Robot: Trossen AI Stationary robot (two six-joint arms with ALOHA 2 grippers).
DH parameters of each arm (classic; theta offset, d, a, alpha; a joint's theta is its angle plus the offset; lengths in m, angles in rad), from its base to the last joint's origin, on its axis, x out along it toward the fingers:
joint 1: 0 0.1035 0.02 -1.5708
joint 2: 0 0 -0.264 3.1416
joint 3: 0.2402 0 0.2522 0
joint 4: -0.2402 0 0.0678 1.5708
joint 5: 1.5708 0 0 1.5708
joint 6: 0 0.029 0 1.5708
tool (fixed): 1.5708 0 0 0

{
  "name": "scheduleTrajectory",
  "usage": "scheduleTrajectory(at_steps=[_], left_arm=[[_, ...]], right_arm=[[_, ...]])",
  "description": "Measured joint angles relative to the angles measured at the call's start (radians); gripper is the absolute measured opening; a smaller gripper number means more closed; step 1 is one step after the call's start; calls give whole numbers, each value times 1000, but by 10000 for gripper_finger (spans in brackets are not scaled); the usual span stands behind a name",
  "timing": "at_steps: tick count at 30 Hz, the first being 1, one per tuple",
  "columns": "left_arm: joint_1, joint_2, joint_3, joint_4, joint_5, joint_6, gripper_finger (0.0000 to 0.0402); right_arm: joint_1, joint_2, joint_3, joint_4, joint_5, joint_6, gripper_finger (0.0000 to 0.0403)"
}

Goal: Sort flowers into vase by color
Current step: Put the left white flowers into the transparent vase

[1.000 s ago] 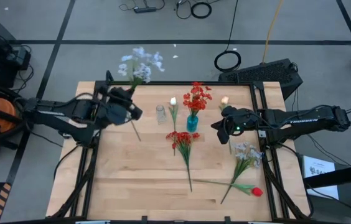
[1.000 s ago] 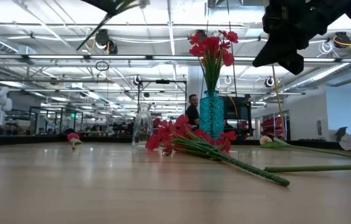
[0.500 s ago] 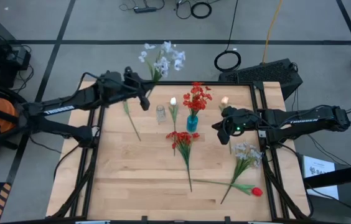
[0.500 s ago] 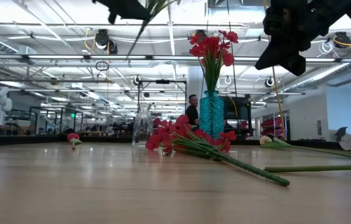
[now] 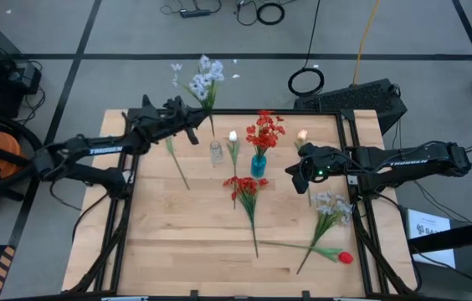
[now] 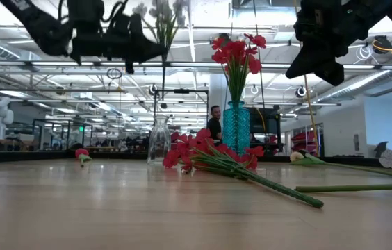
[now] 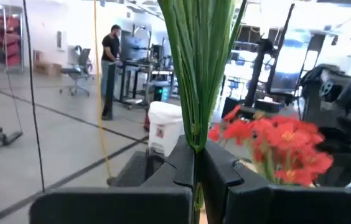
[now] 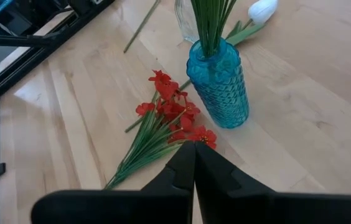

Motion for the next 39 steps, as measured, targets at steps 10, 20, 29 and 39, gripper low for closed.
scheduleTrajectory(at_steps=[10,20,29,39], left_arm=[[-23,99,-18,105,84,-3,8],[-22,98,-29,53,109,-1,8],[-22,97,-69,46,99,24,8],[-22,97,-69,22,95,26,60]], right_arm=[[0,0,0,0,1,16,2],[0,0,0,0,1,16,2],[0,0,0,0,1,16,2],[0,0,0,1,1,15,2]])
